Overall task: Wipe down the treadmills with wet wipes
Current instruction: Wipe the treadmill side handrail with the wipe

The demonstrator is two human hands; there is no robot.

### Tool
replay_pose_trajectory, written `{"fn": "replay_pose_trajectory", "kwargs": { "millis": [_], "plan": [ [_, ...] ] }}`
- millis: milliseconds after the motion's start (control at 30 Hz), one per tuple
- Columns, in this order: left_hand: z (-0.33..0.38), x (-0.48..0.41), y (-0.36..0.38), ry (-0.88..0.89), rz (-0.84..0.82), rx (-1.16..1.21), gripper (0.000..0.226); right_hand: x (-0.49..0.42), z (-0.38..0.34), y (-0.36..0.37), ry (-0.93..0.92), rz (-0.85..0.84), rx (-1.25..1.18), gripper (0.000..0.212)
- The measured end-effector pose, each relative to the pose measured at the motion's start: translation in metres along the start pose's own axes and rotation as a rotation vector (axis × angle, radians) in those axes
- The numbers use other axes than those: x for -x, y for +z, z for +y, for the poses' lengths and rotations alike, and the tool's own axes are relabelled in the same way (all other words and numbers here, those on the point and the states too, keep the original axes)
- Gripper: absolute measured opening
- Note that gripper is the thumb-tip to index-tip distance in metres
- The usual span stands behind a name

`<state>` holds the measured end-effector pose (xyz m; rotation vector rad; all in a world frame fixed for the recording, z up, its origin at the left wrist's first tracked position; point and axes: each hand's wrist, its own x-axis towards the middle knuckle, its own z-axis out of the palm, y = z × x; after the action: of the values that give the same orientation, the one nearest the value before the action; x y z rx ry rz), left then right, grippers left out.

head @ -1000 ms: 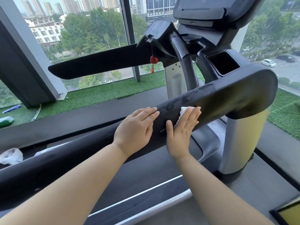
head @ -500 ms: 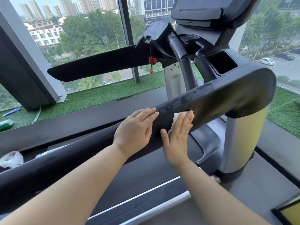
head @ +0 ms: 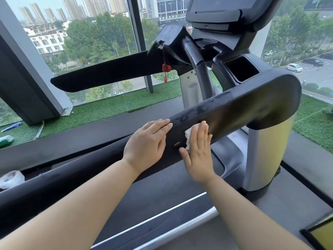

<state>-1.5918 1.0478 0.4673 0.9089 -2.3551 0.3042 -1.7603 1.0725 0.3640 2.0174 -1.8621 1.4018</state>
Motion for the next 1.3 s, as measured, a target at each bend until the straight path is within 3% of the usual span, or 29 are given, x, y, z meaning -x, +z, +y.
{"fn": "replay_pose_trajectory", "kwargs": {
  "millis": [100,167,300,367,467,533,700,900,1033,1100,1233,1300],
  "plan": [
    [0.0,0.0,0.0,0.003,0.001,0.001,0.038,-0.013,-0.01,-0.005,0.212,0.04,-0.114,0.076],
    [0.0,0.001,0.001,0.001,0.0,0.0,0.038,-0.012,-0.027,0.0,0.259,0.037,-0.137,0.081],
    [-0.001,0.001,0.002,0.004,0.005,0.003,0.038,0.005,-0.016,0.006,-0.01,-0.037,0.036,0.075],
    [-0.001,0.001,0.002,0.002,0.004,0.008,0.038,0.0,0.003,-0.003,-0.026,-0.021,0.078,0.071],
    [-0.001,0.001,0.002,0.001,0.007,0.011,0.038,-0.014,0.0,-0.012,0.228,0.015,-0.058,0.075],
    [-0.001,0.001,0.003,0.003,0.002,0.01,0.039,-0.014,-0.019,-0.008,0.305,0.022,-0.146,0.079],
    [-0.001,0.001,0.003,0.009,0.012,0.008,0.039,0.007,-0.011,0.003,-0.027,-0.039,0.058,0.074],
    [-0.001,0.001,0.002,0.008,0.005,0.001,0.038,-0.015,-0.027,-0.007,0.26,0.017,-0.12,0.078],
    [-0.001,0.001,0.002,0.01,0.012,-0.004,0.039,0.003,-0.031,0.007,-0.019,-0.025,0.042,0.075],
    [-0.001,0.001,0.001,0.009,0.009,0.003,0.038,-0.001,-0.014,0.0,-0.06,-0.015,0.089,0.071],
    [-0.001,0.001,0.001,0.002,0.006,0.005,0.038,-0.014,-0.02,-0.008,0.193,0.028,-0.088,0.078],
    [0.0,0.001,0.001,-0.002,0.009,0.001,0.039,-0.012,-0.035,0.0,0.223,0.034,-0.111,0.081]
  ]
}}
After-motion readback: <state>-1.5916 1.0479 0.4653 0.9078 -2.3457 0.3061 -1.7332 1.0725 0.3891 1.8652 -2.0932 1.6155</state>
